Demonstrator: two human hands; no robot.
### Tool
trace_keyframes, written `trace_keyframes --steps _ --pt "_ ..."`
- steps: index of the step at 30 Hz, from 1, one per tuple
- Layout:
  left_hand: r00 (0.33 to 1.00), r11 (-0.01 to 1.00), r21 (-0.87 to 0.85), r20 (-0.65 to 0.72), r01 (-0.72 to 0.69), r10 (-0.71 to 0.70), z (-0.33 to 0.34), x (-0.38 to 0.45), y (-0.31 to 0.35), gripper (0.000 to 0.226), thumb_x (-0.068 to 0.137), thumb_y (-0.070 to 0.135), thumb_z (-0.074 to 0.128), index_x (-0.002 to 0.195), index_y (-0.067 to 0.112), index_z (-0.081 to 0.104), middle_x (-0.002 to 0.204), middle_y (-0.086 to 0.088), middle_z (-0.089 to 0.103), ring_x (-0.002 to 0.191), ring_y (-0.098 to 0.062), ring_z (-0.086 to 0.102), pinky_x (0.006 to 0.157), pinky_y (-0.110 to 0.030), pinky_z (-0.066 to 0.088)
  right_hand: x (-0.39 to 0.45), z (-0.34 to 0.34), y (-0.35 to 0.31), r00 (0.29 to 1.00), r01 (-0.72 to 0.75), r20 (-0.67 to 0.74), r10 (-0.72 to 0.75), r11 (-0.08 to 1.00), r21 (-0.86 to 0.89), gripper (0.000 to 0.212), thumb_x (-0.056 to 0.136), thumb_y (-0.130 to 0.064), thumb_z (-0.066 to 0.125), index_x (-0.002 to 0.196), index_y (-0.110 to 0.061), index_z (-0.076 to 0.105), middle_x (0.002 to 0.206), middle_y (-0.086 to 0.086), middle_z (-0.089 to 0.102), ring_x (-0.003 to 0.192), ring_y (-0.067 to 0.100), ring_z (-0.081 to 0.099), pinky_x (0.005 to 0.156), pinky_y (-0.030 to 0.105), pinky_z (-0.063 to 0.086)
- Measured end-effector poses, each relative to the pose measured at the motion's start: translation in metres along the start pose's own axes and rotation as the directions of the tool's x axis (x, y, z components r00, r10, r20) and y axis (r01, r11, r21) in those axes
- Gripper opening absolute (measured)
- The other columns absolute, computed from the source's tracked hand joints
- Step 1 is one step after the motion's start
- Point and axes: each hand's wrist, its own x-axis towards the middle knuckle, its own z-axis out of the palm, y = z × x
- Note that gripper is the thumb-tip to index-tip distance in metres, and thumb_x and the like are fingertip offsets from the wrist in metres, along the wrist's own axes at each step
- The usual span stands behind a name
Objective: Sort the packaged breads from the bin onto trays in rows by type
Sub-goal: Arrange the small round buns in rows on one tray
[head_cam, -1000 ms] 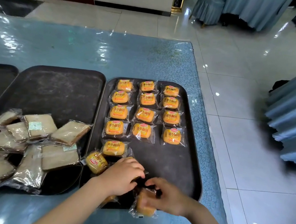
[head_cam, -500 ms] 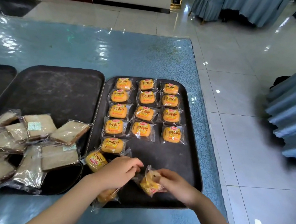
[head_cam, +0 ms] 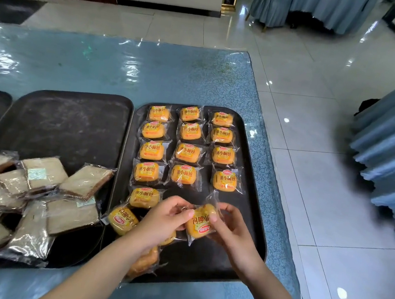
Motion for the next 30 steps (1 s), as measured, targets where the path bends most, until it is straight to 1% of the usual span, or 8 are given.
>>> trace_keyframes --steps 2,5,8,14,17,21,25,30 --pt "0.999 0.999 0.053 0.033 -0.008 0.006 0.001 0.000 0.000 0.011 0.093 0.022 0.065 0.103 0.026 0.064 0.101 0.006 0.072 0.095 -0.008 0.069 0.089 -0.036 0.057 0.005 -0.001 0.002 0.998 0.040 -0.053 -0.046 0.994 -0.100 0.057 0.071 -0.036 0.082 0.113 -0.008 0.056 0.101 0.012 0.071 0.091 0.021 0.067 0.079 0.033 0.056" --pt "0.998 0.990 0.140 0.065 -0.005 -0.004 -0.002 -0.001 0.000 0.015 0.092 0.024 0.065 0.105 0.030 0.063 0.102 0.007 0.070 0.097 -0.008 0.067 0.089 -0.036 0.056 0.011 -0.004 -0.005 0.996 0.055 -0.054 -0.065 0.984 -0.169 0.034 0.080 -0.024 0.077 0.098 0.003 0.064 0.091 0.023 0.070 0.081 0.024 0.065 0.075 0.036 0.054" --pt "0.999 0.998 0.057 0.032 0.004 -0.005 -0.006 -0.004 0.001 0.013 0.093 0.025 0.063 0.105 0.030 0.063 0.103 0.005 0.071 0.097 -0.011 0.068 0.087 -0.037 0.057 0.015 -0.008 -0.008 0.999 0.031 -0.036 -0.036 0.992 -0.119 0.025 0.085 -0.019 0.071 0.089 0.005 0.063 0.086 0.024 0.068 0.078 0.026 0.064 0.074 0.039 0.052" --pt "0.981 0.987 -0.152 -0.177 0.055 -0.082 0.001 -0.007 0.006 0.014 0.095 0.025 0.060 0.108 0.028 0.059 0.107 0.003 0.066 0.097 -0.013 0.066 0.079 -0.032 0.058 0.013 -0.004 -0.001 0.993 -0.104 0.045 0.107 0.993 -0.055 0.019 0.084 -0.012 0.072 0.087 -0.004 0.055 0.076 0.011 0.063 0.066 0.015 0.063 0.063 0.026 0.052" --pt "0.994 0.997 0.054 -0.092 -0.063 0.067 -0.011 -0.003 0.006 0.014 0.093 0.021 0.063 0.106 0.027 0.063 0.101 0.006 0.071 0.095 -0.007 0.067 0.087 -0.040 0.057 0.009 -0.005 -0.005 0.958 -0.165 0.205 0.201 0.969 -0.184 0.036 0.071 -0.016 0.075 0.097 -0.004 0.053 0.082 0.010 0.065 0.075 0.019 0.066 0.071 0.029 0.055" --pt "0.959 0.921 0.273 0.135 -0.277 0.249 -0.018 -0.001 0.015 0.018 0.092 0.023 0.064 0.108 0.033 0.065 0.101 0.017 0.069 0.100 0.000 0.064 0.088 -0.026 0.053 0.007 -0.005 -0.007 0.943 -0.042 0.288 0.168 0.916 -0.399 0.041 0.079 -0.027 0.079 0.113 -0.015 0.061 0.095 0.013 0.071 0.090 0.025 0.069 0.083 0.033 0.053" --pt "0.955 0.938 0.198 -0.036 -0.283 0.295 -0.013 0.003 0.018 0.025 0.095 0.025 0.060 0.119 0.029 0.059 0.110 0.014 0.065 0.100 0.005 0.061 0.085 -0.013 0.048 0.008 0.001 -0.011 0.980 -0.022 0.189 0.068 0.972 -0.236 0.013 0.087 -0.007 0.068 0.099 -0.006 0.065 0.084 0.005 0.070 0.074 0.013 0.063 0.067 0.021 0.050" --pt "1.000 0.980 -0.198 0.001 0.016 -0.016 -0.001 0.002 0.014 0.033 0.093 0.028 0.061 0.124 0.023 0.051 0.117 0.000 0.064 0.097 -0.012 0.068 0.078 -0.025 0.057 0.009 0.001 -0.003 0.998 -0.035 -0.045 0.040 0.994 0.100 0.005 0.090 0.000 0.059 0.094 -0.003 0.059 0.083 0.009 0.074 0.074 0.015 0.070 0.066 0.023 0.055"
